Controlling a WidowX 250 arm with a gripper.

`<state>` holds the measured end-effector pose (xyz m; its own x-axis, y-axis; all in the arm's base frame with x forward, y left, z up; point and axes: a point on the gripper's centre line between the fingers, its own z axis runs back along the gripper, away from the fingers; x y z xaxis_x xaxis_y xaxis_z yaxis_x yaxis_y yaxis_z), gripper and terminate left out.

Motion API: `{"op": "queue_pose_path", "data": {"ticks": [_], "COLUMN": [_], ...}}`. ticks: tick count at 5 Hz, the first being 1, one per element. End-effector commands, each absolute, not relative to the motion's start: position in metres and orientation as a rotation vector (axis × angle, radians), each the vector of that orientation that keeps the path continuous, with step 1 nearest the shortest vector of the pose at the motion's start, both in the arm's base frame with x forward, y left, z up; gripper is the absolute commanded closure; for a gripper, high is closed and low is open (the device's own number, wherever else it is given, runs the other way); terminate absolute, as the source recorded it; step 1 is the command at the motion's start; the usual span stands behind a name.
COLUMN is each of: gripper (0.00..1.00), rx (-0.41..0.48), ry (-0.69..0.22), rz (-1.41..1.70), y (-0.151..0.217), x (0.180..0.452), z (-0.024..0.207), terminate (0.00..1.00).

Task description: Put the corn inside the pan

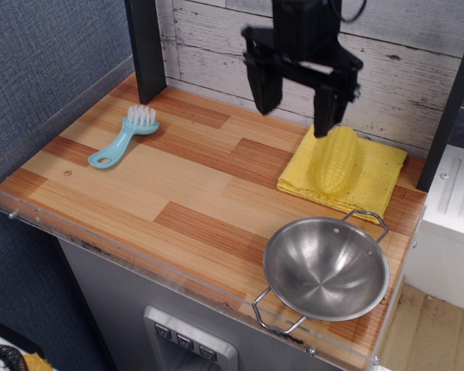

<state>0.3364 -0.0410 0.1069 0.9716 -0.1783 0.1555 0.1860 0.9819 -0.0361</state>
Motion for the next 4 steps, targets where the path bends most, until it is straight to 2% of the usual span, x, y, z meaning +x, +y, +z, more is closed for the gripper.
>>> {"op": "queue_pose_path", "data": {"ticks": [1, 4], "gripper": [0.00, 0.00], "rx": [0.009, 0.051], "ry": [-0.193, -0.176], "rz": [-0.200, -0.180], "y": [-0.058, -0.061], "x": [0.369, 0.383], "z": [0.091, 0.056], "terminate": [0.00, 0.00]}}
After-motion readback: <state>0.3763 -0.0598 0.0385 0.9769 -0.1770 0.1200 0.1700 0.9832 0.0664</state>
